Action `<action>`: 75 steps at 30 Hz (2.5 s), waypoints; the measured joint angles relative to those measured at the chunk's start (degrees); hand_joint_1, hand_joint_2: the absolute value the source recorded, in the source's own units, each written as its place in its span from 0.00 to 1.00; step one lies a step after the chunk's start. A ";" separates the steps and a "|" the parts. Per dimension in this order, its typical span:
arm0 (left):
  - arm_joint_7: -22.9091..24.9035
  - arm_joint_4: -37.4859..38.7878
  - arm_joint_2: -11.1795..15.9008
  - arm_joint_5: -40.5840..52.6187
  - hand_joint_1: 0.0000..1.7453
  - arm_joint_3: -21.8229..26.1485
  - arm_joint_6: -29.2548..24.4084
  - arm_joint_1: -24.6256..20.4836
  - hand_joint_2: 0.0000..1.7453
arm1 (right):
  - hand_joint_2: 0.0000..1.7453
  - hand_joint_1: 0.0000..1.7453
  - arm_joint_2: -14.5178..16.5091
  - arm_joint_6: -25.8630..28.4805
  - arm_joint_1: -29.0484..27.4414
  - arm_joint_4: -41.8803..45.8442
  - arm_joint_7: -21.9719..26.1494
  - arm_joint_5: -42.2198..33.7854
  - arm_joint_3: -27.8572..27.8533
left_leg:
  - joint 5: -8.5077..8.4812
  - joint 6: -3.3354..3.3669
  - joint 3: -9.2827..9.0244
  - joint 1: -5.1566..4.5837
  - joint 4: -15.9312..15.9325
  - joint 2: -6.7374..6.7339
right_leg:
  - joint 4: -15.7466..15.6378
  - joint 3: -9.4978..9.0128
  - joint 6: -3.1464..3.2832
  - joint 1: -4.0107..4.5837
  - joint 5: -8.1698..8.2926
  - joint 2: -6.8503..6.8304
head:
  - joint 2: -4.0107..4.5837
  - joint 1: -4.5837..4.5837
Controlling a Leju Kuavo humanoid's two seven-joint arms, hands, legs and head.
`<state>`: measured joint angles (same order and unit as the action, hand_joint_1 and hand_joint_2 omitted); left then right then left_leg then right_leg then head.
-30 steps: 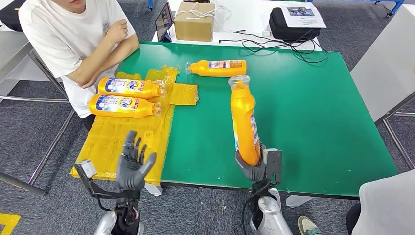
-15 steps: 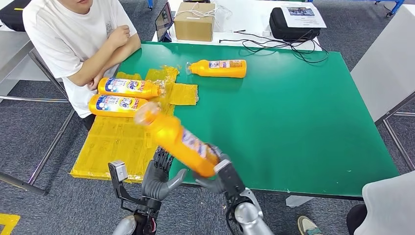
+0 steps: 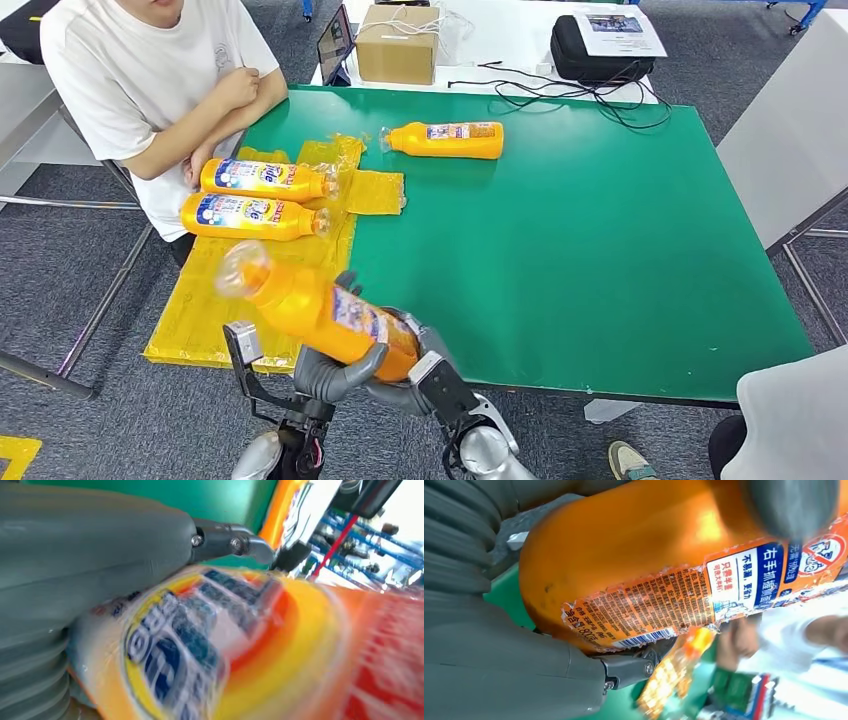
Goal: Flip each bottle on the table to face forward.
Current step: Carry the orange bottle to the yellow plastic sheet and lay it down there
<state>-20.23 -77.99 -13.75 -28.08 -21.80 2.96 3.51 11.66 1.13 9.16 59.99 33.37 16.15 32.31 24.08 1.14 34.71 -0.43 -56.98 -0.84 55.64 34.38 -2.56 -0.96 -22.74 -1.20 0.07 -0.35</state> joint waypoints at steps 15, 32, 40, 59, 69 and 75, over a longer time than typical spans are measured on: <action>-3.63 -0.02 0.42 -4.45 1.00 1.91 13.30 0.44 1.00 | 1.00 1.00 -0.30 -5.79 2.47 -1.79 3.01 -4.04 2.72 | 0.00 0.00 0.00 0.00 0.00 -0.01 | 0.00 0.03 0.00 0.00 0.00 0.00 | 0.00 0.00; -7.43 0.18 0.53 -0.75 1.00 5.21 20.60 1.05 1.00 | 0.00 0.00 0.03 -9.10 3.27 -1.14 -2.47 -6.69 3.54 | 0.00 0.00 0.00 0.00 0.00 -0.02 | 0.00 0.06 0.00 0.00 0.00 0.02 | 0.00 -0.01; -7.28 0.16 0.49 6.37 1.00 5.54 12.50 0.20 1.00 | 0.00 0.00 0.23 -2.73 1.63 1.59 -2.03 -4.51 3.47 | 0.00 0.00 0.05 0.00 0.00 0.00 | 0.00 0.07 0.00 0.00 0.00 -0.01 | 0.00 -0.02; -15.55 7.55 2.12 39.49 1.00 15.11 -36.47 -9.03 1.00 | 0.00 0.00 3.51 17.90 -2.48 6.19 4.05 -25.42 -13.06 | -0.06 0.01 0.07 0.01 0.00 0.02 | 0.02 0.07 0.01 0.00 0.03 -0.03 | 0.00 -0.02; -14.75 11.61 3.23 41.38 1.00 18.29 -37.61 -10.82 1.00 | 0.00 0.00 4.81 18.61 -2.46 4.16 4.59 -26.79 -17.47 | -0.05 0.00 0.13 0.01 0.00 0.01 | 0.01 0.15 0.01 0.00 0.02 -0.04 | 0.00 -0.02; -5.75 20.15 5.09 61.51 1.00 19.27 -41.98 -15.80 1.00 | 0.00 0.00 5.30 18.60 -2.44 3.68 4.56 -27.07 -18.34 | -0.08 0.00 0.13 0.01 0.00 0.02 | 0.02 0.13 0.01 0.01 0.03 -0.04 | 0.00 -0.02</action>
<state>-25.97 -57.84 -8.66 33.43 -2.53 -39.02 -12.28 16.96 19.73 6.71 63.67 37.92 -10.92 13.97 24.00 1.14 34.83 -0.42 -56.98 -0.83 55.66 34.51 -2.55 -0.96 -22.71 -1.24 0.07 -0.37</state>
